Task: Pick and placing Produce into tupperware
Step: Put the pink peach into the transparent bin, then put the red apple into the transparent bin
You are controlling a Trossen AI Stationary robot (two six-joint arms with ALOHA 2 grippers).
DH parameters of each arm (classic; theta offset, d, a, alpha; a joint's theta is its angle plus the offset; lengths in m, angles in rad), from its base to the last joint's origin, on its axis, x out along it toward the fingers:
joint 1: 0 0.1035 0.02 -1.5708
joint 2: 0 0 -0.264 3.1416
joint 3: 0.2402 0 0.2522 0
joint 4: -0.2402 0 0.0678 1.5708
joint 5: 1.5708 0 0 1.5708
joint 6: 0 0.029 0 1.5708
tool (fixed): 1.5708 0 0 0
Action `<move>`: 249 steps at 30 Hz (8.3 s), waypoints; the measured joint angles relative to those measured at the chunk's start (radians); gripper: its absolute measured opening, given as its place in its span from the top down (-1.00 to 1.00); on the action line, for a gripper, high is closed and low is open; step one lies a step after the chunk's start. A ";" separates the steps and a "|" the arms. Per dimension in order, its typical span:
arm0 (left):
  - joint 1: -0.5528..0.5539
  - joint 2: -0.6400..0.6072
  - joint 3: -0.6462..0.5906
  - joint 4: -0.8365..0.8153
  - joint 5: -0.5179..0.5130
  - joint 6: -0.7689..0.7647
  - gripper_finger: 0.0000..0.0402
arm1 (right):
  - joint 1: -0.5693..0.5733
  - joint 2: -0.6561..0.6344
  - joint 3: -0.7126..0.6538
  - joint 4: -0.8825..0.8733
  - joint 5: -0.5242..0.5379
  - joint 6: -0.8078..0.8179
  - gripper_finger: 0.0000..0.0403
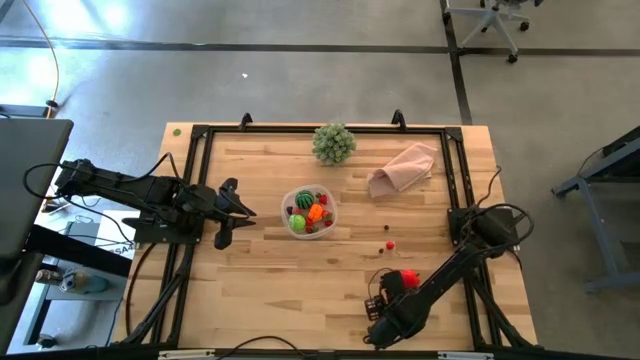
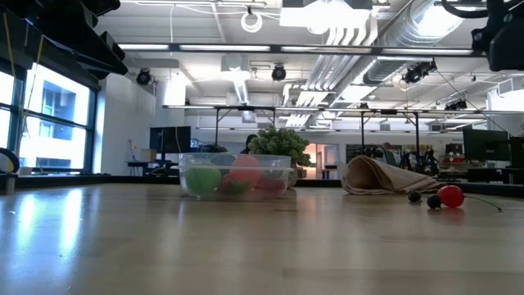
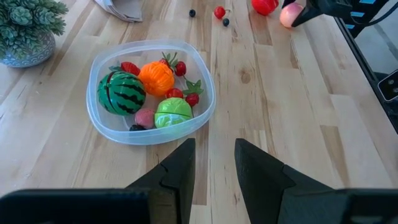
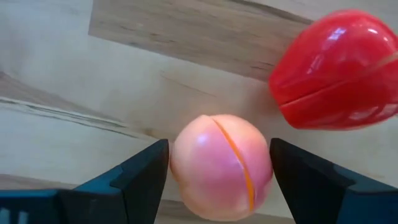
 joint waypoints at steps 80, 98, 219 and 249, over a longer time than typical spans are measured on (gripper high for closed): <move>0.000 0.000 0.000 0.000 0.000 0.000 0.49 | -0.053 -0.120 0.002 0.124 0.270 -0.376 -0.19; 0.000 0.000 0.000 0.000 0.000 0.000 0.49 | -0.490 -0.259 0.003 0.544 0.422 -1.321 -0.19; 0.000 0.000 0.000 0.001 0.000 0.000 0.49 | -0.746 -0.165 0.002 0.697 -0.038 -1.717 -0.31; 0.000 0.000 0.000 0.000 0.000 0.000 0.49 | 0.139 -0.431 0.002 -0.187 0.518 -0.705 -0.31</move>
